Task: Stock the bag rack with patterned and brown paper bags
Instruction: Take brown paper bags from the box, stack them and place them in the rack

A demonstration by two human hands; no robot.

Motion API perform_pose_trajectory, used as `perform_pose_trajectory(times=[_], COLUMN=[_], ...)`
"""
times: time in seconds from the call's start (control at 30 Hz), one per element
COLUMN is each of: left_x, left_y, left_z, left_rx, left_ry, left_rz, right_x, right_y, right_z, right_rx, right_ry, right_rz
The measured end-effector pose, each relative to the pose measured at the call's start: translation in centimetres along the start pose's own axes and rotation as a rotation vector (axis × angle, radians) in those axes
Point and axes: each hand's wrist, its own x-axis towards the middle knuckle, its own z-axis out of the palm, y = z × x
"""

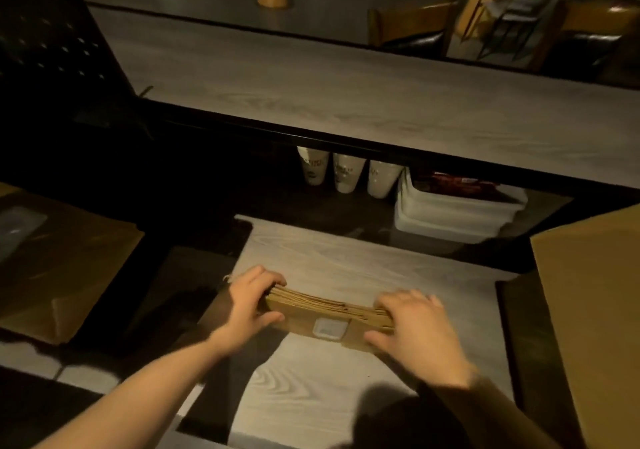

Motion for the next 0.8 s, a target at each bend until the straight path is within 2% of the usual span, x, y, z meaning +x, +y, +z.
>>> perform_pose_trajectory(times=[0.1,0.13,0.23,0.3,0.4,0.53,0.63,0.7,0.8], left_x=[0.0,0.0,-0.1,-0.8,-1.4,-1.8,-3.7,-3.5,-0.8], left_y=[-0.3,-0.1,0.6,0.4,-0.1,-0.9,-2.1,-1.1,2.6], left_z=[0.6,0.8,0.7,0.7,0.9,1.4,2.3,1.8,-0.8], left_rx=[-0.109,-0.120,-0.151,-0.165,-0.169,-0.258,-0.377,-0.371,-0.300], left_ry=[0.071,0.072,-0.021,-0.025,0.054,-0.050,-0.214,-0.269,-0.216], left_rz=[-0.007,-0.018,-0.039,-0.062,-0.109,-0.293,-0.504,-0.544,-0.497], right_x=[-1.8,-1.9,-1.2,-0.4,-0.2,-0.5,-1.2,-1.4,-1.2], right_y=[2.7,2.7,1.6,1.1,1.0,1.4,1.7,1.7,1.8], right_z=[1.7,2.6,4.8,5.6,5.8,5.2,4.8,4.0,1.8], right_rx=[0.689,0.878,1.122,1.251,1.276,1.183,1.252,1.206,1.029], right_ry=[0.005,-0.011,-0.056,-0.036,-0.041,0.025,-0.173,-0.267,-0.200], right_rz=[0.323,0.375,0.426,0.450,0.434,0.434,0.392,0.337,0.336])
